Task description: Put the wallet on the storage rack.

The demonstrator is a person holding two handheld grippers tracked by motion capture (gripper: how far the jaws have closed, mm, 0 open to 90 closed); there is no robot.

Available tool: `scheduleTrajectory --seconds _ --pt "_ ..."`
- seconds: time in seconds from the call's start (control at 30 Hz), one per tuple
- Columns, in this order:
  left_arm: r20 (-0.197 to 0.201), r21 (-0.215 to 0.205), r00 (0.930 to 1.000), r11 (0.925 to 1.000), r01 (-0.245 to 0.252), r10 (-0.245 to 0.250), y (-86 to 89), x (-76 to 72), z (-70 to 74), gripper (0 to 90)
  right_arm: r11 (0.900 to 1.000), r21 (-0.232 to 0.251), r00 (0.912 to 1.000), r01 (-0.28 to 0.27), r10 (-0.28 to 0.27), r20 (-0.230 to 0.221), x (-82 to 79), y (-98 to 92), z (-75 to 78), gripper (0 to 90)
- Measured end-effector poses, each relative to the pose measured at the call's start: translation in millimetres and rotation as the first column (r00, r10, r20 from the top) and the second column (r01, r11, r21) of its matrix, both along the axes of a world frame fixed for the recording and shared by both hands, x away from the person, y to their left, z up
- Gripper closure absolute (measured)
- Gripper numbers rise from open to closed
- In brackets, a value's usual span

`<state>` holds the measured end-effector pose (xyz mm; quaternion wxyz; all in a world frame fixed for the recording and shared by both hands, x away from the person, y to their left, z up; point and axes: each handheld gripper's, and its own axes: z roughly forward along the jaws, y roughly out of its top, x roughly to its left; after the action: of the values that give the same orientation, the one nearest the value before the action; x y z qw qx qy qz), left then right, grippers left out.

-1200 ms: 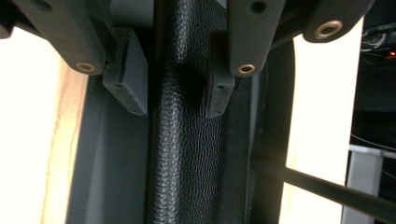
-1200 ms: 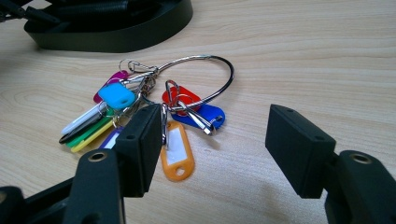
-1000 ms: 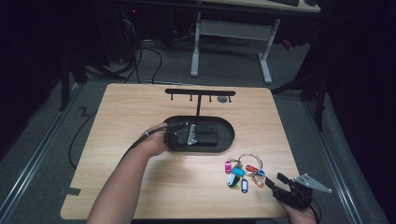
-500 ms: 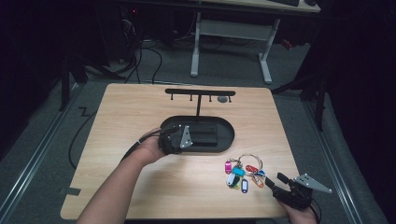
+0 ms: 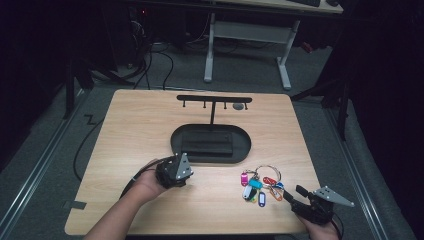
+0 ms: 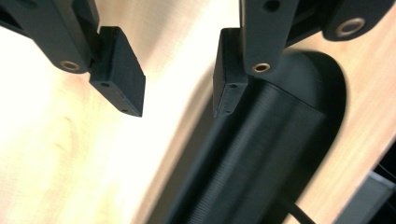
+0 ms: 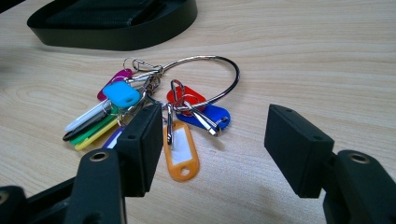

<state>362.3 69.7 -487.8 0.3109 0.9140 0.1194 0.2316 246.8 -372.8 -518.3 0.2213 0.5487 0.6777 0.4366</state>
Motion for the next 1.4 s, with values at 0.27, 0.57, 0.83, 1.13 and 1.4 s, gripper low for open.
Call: scheduleTrajectory --seconds 0.27,0.57,0.83,1.13,1.4 --pt "-0.066 -0.087 0.9959 0.9939 -0.068 0.063 19.3 -32.3 -16.3 49.3 1.0 -0.011 0.9999 -0.01 0.01 -0.007 0.7 2.2 -0.8 38.6" --pt "-0.202 -0.196 0.97 0.9649 -0.175 0.135 50.5 -53.6 -27.1 42.5 0.999 -0.028 0.9998 -0.018 0.018 -0.009 0.0 5.1 -0.6 40.1" --pt "-0.238 -0.304 0.9467 0.9091 -0.285 0.217 86.2 -71.5 -28.1 36.3 0.999 -0.043 0.9995 -0.032 0.031 -0.01 -0.3 5.3 1.2 42.3" --pt "-0.243 -0.353 0.9451 0.8876 -0.296 0.218 96.4 -68.6 -28.0 33.8 0.989 -0.147 0.9985 -0.033 0.026 -0.049 9.3 20.8 4.4 40.8" --pt "-0.211 -0.364 0.9603 0.8968 -0.251 0.183 97.8 -75.5 -24.2 30.5 0.974 -0.217 0.9912 -0.06 0.032 -0.128 16.9 32.9 17.1 37.0"
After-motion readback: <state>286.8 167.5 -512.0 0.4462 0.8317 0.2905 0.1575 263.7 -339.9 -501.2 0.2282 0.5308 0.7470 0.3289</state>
